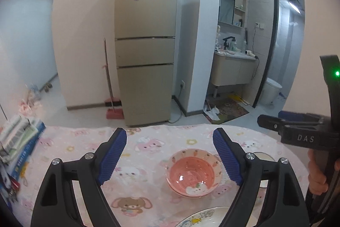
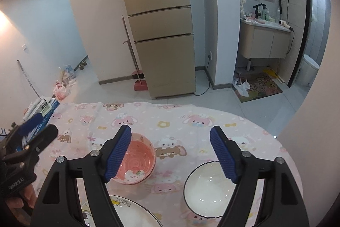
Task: Organize plates and bowls
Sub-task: 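Move both grippers over the white black-rimmed bowl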
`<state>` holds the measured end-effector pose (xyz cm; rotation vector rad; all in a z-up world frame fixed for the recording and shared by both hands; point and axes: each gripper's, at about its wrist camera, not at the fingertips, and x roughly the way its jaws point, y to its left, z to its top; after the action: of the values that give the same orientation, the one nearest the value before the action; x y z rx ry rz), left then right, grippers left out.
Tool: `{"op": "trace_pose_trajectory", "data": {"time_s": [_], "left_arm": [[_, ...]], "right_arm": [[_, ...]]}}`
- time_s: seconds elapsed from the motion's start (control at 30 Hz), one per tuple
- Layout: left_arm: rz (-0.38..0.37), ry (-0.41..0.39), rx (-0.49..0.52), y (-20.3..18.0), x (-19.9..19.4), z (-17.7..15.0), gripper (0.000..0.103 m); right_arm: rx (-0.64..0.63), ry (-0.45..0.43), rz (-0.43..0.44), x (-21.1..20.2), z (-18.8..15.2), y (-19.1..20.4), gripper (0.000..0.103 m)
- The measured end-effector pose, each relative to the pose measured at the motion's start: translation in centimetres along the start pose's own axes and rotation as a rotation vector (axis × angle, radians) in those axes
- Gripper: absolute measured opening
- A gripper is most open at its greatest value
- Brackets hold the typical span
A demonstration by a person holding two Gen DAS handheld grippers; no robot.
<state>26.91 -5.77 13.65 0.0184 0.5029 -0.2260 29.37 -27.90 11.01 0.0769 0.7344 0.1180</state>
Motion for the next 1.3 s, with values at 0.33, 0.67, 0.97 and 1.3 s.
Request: {"op": "trace_pose_trajectory", "data": {"time_s": [0.33,0.67,0.97,1.3], "left_arm": [[0.037,-0.11,0.038,-1.4,-4.0,0.1,0.086],[0.025,-0.136,0.037,-2.8,-4.3,0.2,0.086],[-0.024,-0.089,0.051,-6.6,-1.3,-0.5,0.087],[-0.126,0.067,0.11,-12.2,3.0,-1.7,0.087]], "right_arm": [[0.0,-0.172,-0.029,-3.9,0.0,-0.1,0.103],[-0.01,-0.271,-0.028,-6.4,0.3,-1.9,0.103],[-0.006,-0.16,-0.064,-5.8,-1.8,-5.6,0.103],[-0.008,-0.111,-0.056,-5.5,-3.5,-8.8,0.099]]}}
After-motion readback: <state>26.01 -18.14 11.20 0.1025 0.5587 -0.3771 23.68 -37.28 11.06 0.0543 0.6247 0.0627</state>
